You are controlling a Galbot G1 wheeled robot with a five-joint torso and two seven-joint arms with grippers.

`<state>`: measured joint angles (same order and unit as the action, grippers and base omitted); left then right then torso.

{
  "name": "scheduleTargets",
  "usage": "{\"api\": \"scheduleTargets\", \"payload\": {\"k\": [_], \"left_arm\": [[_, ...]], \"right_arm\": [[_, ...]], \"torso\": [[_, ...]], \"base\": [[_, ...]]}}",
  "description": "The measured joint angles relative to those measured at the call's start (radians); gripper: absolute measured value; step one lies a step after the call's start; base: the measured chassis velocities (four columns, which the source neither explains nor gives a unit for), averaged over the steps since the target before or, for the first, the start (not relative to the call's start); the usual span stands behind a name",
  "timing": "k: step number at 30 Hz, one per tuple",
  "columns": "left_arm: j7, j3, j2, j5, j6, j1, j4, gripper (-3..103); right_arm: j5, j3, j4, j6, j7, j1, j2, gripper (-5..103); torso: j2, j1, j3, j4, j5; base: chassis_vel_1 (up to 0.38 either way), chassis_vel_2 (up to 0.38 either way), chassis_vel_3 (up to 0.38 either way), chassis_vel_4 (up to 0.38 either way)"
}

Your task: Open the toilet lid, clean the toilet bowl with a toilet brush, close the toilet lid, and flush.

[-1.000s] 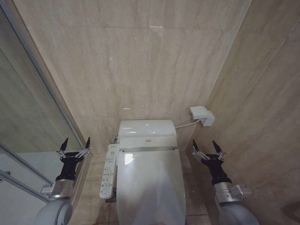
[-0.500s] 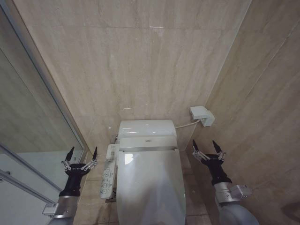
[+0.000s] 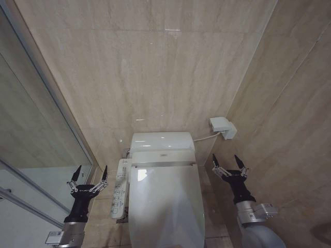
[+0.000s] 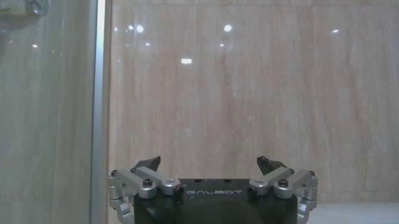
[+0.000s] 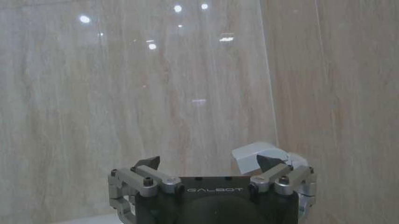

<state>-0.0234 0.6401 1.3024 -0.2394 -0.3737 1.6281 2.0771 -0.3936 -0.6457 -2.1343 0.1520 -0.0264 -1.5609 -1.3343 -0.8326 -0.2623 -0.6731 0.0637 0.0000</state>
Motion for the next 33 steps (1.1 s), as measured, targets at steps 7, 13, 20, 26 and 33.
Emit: {"api": "scheduleTargets", "payload": {"k": [7,13,20,26,33], "left_arm": [[-0.049,0.000,-0.011,-0.007,0.096,0.023,0.084,100],[-0.071,0.010,-0.018,-0.047,0.173,0.029,0.132,100],[-0.053,0.013,-0.017,-0.060,0.174,0.020,0.129,100],[-0.052,0.010,-0.016,-0.056,0.174,0.012,0.118,100],[-0.052,0.010,-0.017,-0.049,0.174,0.006,0.110,100]], "right_arm": [[0.000,0.000,0.000,0.000,0.000,0.000,0.000,100],[0.000,0.000,0.000,0.000,0.000,0.000,0.000,100],[0.000,0.000,0.000,0.000,0.000,0.000,0.000,100],[0.000,0.000,0.000,0.000,0.000,0.000,0.000,100],[0.000,0.000,0.000,0.000,0.000,0.000,0.000,100]], "torso": [[0.000,0.000,0.000,0.0000,0.0000],[0.000,0.000,0.000,0.0000,0.0001],[0.000,0.000,0.000,0.0000,0.0000],[0.000,0.000,0.000,0.0000,0.0000],[0.000,0.000,0.000,0.0000,0.0000]], "base": [[0.000,0.000,0.000,0.000],[0.000,0.000,0.000,0.000],[0.000,0.000,0.000,0.000],[0.000,0.000,0.000,0.000],[0.000,0.000,0.000,0.000]]}}
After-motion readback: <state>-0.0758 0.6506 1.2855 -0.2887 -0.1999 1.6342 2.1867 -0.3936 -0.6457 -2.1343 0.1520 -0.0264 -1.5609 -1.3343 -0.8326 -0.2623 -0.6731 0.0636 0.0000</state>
